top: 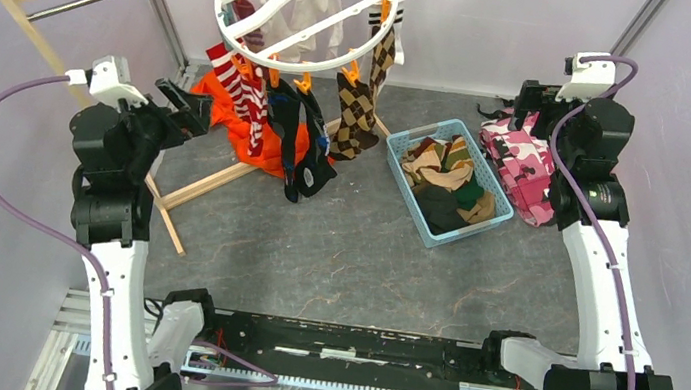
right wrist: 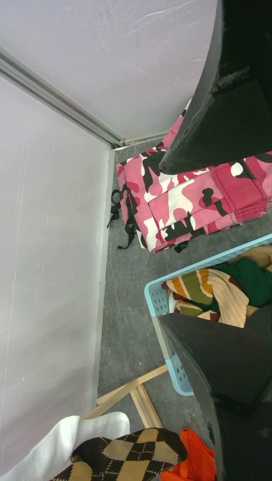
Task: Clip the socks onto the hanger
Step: Reset both arms
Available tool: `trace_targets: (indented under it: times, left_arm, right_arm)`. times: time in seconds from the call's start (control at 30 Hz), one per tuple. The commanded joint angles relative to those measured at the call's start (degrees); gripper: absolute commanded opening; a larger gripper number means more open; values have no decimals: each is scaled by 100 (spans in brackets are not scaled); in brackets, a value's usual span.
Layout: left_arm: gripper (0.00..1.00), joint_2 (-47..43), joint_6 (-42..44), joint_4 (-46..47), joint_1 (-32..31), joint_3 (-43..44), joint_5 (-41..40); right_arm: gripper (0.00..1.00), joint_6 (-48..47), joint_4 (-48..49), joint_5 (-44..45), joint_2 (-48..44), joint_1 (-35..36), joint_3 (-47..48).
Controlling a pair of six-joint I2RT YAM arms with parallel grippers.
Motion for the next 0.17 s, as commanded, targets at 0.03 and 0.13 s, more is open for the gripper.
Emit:
trace_targets:
  times: [0.03,0.13]
  left_arm:
    - [100,-116,286,40,30,-67,171]
    - [100,-132,278,87,25,-98,220]
  right_arm:
    - [98,33,241,-1,-27,-17,-13]
    - [98,-67,282,-1,-33,-11,-60]
